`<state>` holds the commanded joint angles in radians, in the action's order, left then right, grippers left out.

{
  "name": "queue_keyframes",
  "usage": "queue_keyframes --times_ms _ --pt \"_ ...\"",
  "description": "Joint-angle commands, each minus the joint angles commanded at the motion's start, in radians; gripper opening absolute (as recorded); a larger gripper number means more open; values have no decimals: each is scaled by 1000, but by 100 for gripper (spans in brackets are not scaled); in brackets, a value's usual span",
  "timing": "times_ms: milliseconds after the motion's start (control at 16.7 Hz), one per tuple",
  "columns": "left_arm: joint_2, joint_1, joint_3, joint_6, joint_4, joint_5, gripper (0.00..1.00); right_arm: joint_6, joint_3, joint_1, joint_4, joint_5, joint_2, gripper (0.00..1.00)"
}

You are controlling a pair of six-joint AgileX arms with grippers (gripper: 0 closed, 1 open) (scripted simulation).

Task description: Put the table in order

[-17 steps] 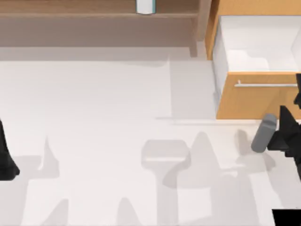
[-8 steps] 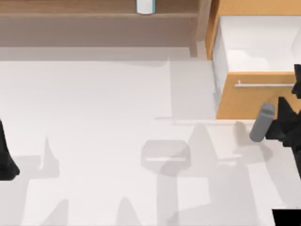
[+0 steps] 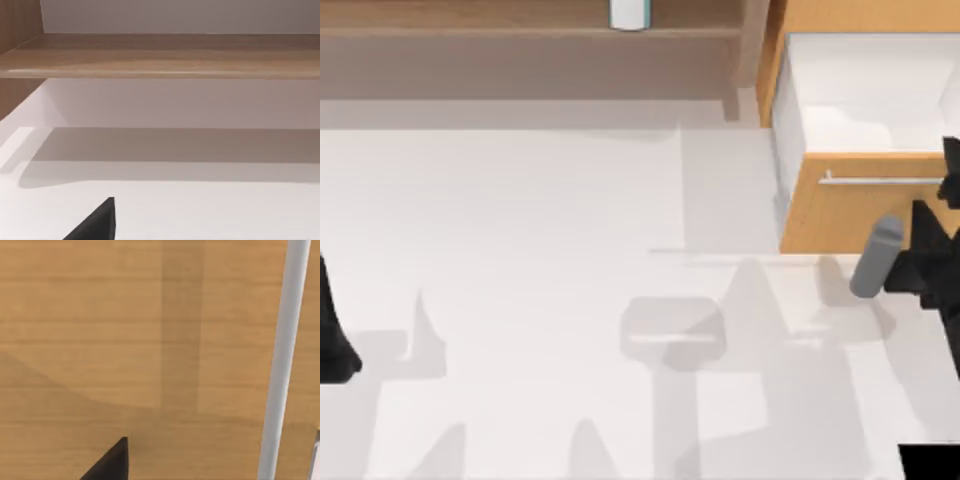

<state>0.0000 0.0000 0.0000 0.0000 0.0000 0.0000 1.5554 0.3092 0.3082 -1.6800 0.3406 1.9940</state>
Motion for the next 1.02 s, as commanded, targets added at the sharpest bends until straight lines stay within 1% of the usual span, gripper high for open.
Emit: queue_keyframes --times_ms 600,660,1020 --pt "0 0 0 0 0 0 100 0 0 0 0 0 0 2" --pt "0 0 0 0 0 0 100 0 0 0 0 0 0 0" --pt "0 0 0 0 0 0 100 0 0 0 0 0 0 0"
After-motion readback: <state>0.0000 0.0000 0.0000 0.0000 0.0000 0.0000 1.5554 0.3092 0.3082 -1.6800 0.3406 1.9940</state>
